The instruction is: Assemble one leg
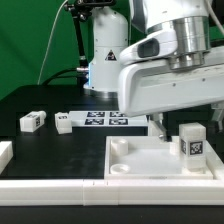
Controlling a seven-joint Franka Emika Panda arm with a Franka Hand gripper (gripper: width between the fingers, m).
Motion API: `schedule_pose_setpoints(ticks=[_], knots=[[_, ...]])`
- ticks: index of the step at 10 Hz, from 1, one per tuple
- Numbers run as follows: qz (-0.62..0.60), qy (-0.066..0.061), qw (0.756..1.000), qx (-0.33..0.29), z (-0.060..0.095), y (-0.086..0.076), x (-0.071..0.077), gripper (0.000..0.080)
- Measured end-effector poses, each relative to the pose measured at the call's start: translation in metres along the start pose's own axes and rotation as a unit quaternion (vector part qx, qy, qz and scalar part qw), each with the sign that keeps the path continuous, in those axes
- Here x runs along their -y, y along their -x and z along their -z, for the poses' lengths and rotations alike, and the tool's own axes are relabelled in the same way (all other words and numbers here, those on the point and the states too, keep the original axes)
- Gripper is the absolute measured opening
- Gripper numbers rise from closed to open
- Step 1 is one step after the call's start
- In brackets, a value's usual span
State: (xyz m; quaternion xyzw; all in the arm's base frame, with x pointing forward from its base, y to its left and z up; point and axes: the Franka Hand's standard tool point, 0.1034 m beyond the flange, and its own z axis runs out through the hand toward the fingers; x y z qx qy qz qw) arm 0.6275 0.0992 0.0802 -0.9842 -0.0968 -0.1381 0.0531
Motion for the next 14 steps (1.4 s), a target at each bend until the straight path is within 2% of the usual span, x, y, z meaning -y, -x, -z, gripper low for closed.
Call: schedule_pose_setpoints(ticks=[8,10,11,12,13,14], knots=[[0.0,-0.008,0.999,0.033,-0.0022,0.0049,0.0037,0.0649],[0.0,-0.013,0.998,0.057,-0.002,0.0077,0.0058,0.0649],[0.0,-0.013,0.998,0.054,-0.0023,0.0074,0.0055,0.0562],[0.0,-0.013,0.998,0.054,-0.0024,0.0075,0.0055,0.0426],[0.0,-0.013,0.998,0.054,-0.0025,0.0075,0.0056,0.0426],[0.0,-0.013,0.998,0.054,-0.0025,0.0075,0.0056,0.029]])
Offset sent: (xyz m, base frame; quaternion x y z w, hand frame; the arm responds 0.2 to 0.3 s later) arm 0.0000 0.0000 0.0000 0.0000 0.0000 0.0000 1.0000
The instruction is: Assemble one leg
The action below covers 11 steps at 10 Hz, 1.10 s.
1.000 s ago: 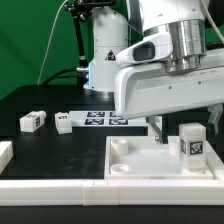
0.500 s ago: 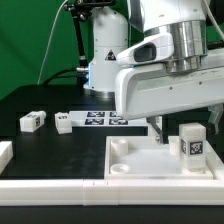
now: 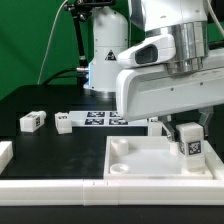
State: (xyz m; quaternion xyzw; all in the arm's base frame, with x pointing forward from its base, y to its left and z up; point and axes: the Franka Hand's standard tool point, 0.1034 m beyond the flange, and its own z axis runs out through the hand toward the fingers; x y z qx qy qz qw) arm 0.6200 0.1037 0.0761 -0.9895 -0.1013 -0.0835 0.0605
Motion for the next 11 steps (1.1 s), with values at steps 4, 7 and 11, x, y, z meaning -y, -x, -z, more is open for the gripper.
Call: schedule_pose_setpoints(ticks=[4,7,11], knots=[[-0.011,0.0,1.0,0.0,0.0,0.0,0.0,0.029],[-0.191,-0.004,0.981,-0.014,-0.001,0.001,0.01,0.029],[-0.387,-0.008,0.922,-0.017,-0.002,-0.001,0.012,0.0291]])
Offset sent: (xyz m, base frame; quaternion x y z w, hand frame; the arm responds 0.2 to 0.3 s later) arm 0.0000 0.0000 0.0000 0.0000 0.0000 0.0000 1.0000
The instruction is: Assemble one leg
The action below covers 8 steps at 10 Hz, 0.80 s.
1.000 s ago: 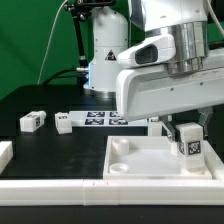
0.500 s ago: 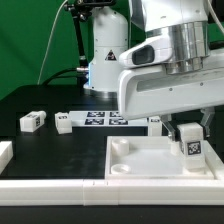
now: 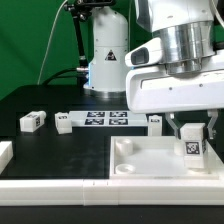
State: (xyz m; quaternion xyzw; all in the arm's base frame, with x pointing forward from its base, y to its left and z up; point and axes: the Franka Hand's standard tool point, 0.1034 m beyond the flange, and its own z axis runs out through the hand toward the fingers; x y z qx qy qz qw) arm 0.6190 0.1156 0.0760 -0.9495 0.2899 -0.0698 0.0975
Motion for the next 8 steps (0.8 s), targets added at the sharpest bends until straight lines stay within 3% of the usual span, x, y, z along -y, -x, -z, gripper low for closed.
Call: schedule_pose_setpoints(ticks=[2,3,4,6,8], knots=[[-0.047,0.001,0.999,-0.002,-0.0003,0.0007,0.0009,0.0291],[-0.055,0.001,0.998,-0.002,-0.0004,0.0009,0.0014,0.0364],[-0.041,0.001,0.999,-0.001,-0.0008,0.0012,0.0012,0.0364],[0.024,0.002,1.0,0.0,-0.0024,0.002,0.0017,0.0621],[0.136,0.005,0.991,0.005,-0.0036,-0.0003,0.001,0.0641]])
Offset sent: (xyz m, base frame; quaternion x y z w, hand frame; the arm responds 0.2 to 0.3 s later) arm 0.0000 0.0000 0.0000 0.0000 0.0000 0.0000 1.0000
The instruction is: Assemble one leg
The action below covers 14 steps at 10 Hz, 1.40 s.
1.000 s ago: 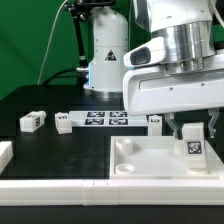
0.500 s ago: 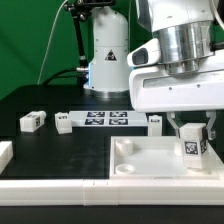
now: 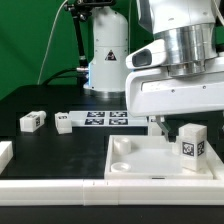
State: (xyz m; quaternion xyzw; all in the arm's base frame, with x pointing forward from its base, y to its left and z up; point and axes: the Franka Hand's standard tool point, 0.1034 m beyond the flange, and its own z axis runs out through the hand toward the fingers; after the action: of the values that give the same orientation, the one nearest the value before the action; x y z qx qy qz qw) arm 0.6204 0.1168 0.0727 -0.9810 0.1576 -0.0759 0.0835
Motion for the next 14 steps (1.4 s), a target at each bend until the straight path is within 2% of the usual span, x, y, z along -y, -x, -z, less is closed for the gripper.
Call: schedule_pose_setpoints(ticks=[3,5,6,8,9,10,11,12,13,14], knots=[[0.186,0.006,0.982,0.004,-0.0039,-0.0057,-0.0066,0.0649],[0.32,0.028,0.947,-0.003,-0.0029,-0.0078,-0.0038,0.0649],[0.375,0.035,0.926,-0.006,-0.0022,-0.0078,-0.0011,0.0649],[0.413,0.035,0.91,-0.005,-0.0025,-0.0083,-0.0032,0.0647],[0.41,0.035,0.911,-0.005,-0.0028,-0.008,-0.003,0.0647],[0.41,0.035,0.911,-0.005,-0.0029,-0.008,-0.0032,0.0477],[0.41,0.035,0.911,-0.005,-0.003,-0.0079,-0.0033,0.0342],[0.41,0.035,0.911,-0.005,-0.0031,-0.0079,-0.0032,0.0342],[0.406,0.035,0.913,-0.005,-0.0031,-0.0078,-0.0031,0.029],[0.395,0.034,0.918,-0.006,-0.0032,-0.0077,-0.0031,0.029]])
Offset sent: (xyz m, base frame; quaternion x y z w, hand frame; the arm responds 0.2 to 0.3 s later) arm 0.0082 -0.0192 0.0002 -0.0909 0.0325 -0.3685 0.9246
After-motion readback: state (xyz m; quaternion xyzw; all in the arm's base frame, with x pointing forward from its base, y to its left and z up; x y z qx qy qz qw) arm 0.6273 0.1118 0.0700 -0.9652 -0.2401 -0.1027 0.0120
